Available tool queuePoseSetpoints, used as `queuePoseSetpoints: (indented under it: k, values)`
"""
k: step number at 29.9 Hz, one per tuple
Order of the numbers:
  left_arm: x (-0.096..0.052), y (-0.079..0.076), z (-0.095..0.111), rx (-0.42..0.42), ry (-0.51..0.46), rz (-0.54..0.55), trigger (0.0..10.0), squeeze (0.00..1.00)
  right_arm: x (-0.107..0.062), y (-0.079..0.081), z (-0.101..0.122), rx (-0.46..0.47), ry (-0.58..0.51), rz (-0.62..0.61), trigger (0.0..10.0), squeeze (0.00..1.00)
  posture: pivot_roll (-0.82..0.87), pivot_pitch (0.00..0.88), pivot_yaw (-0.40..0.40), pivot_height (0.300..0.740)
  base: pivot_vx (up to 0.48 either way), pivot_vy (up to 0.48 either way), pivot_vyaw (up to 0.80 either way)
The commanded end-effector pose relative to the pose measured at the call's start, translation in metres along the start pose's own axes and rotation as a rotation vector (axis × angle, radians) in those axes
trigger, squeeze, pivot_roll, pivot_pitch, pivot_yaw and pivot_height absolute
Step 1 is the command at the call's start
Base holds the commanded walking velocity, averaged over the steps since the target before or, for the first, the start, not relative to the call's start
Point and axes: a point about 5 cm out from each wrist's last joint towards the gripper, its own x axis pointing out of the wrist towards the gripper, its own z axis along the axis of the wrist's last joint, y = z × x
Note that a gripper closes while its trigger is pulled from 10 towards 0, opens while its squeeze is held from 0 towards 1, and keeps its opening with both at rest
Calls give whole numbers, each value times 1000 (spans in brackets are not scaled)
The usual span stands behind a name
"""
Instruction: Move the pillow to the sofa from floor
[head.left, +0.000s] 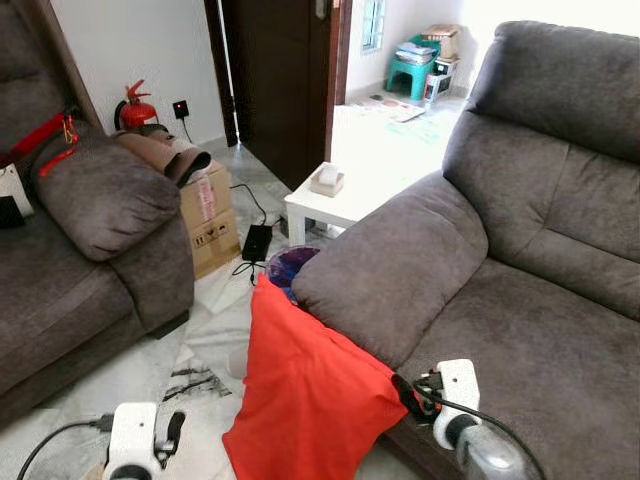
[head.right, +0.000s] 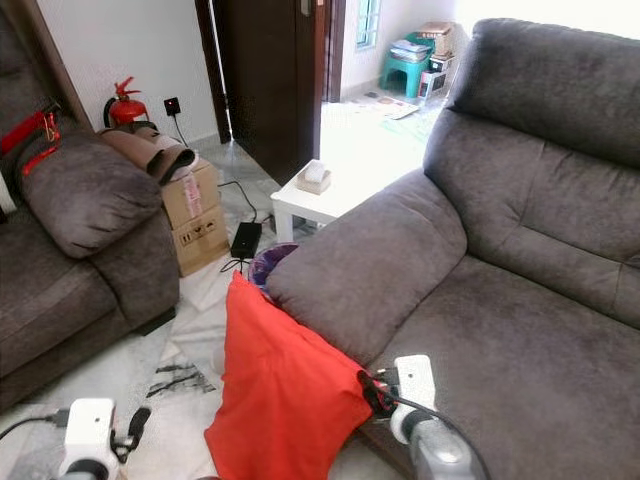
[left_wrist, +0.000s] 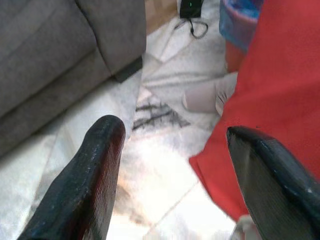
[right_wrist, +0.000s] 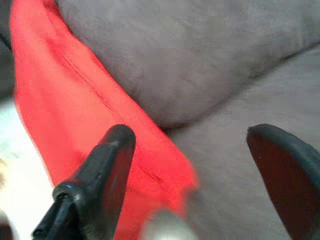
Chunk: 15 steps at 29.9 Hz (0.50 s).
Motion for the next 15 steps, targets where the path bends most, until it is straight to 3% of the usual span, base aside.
queuePoseSetpoints:
  k: [1, 5, 15]
  values:
    - [-1, -3, -6, -12, 29, 2, 10000, 0, 0, 0, -1, -56, 32, 16, 10000, 1000, 93, 78, -45, 631, 0, 0, 0]
    - [-1, -11, -11, -9, 63, -35, 10000, 0, 4, -1, 9, -79, 8, 20, 10000, 1000, 93, 102, -40, 631, 0, 0, 0]
    - [1, -1, -1, 11, 14, -41, 10000, 0, 14, 19, 22, -38, -51, 136, 10000, 1000, 135, 132, -6, 631, 0, 0, 0]
